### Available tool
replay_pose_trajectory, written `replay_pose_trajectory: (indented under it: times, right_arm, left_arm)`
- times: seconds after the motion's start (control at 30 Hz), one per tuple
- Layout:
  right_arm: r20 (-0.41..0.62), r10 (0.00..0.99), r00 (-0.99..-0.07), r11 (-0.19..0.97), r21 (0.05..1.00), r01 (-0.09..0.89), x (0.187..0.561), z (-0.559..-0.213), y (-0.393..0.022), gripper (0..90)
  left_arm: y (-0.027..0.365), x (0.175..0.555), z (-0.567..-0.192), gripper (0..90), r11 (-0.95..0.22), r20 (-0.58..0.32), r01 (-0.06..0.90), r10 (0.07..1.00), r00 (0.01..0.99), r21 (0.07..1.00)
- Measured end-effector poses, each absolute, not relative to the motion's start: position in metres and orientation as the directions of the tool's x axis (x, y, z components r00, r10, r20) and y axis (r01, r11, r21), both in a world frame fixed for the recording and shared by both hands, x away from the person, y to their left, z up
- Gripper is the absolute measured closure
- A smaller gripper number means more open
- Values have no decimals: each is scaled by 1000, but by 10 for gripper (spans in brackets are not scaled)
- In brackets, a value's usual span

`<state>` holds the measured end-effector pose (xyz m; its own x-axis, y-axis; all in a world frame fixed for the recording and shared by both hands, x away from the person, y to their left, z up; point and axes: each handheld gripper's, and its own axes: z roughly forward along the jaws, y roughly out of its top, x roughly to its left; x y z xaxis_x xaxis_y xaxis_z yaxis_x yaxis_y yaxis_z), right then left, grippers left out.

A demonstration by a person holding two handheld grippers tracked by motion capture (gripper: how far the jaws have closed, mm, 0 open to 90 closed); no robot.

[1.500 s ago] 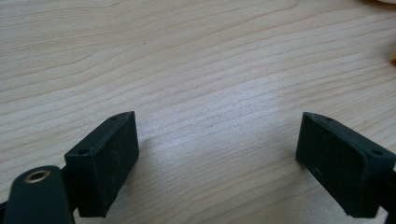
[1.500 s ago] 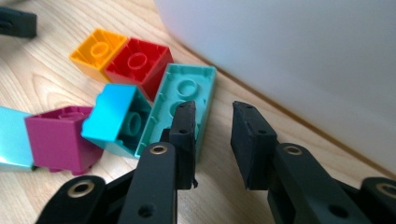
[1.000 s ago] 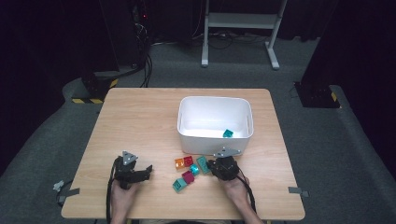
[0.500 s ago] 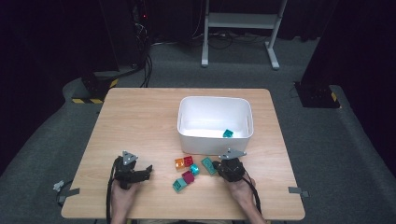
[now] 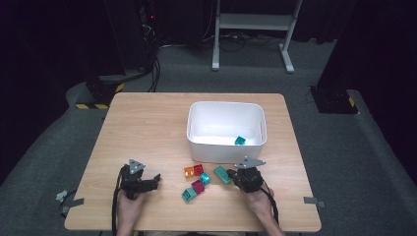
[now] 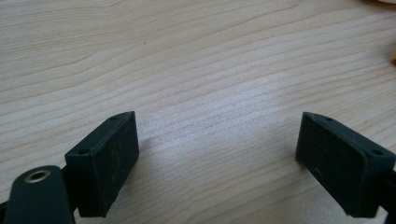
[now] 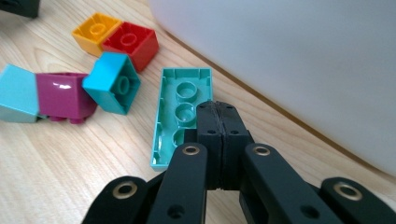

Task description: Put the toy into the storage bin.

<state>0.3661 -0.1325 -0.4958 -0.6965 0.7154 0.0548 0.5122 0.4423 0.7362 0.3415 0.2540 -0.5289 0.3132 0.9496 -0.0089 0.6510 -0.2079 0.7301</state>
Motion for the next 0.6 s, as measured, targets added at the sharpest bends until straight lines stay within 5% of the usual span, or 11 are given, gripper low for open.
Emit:
replay_pose_trajectory:
  times: [0.6]
  right_arm:
    - [55,678,-733,429,781,454,359,-457,-136,898]
  left_arm:
    - [254,342,-529,133,-209,-9,651,949,314,730]
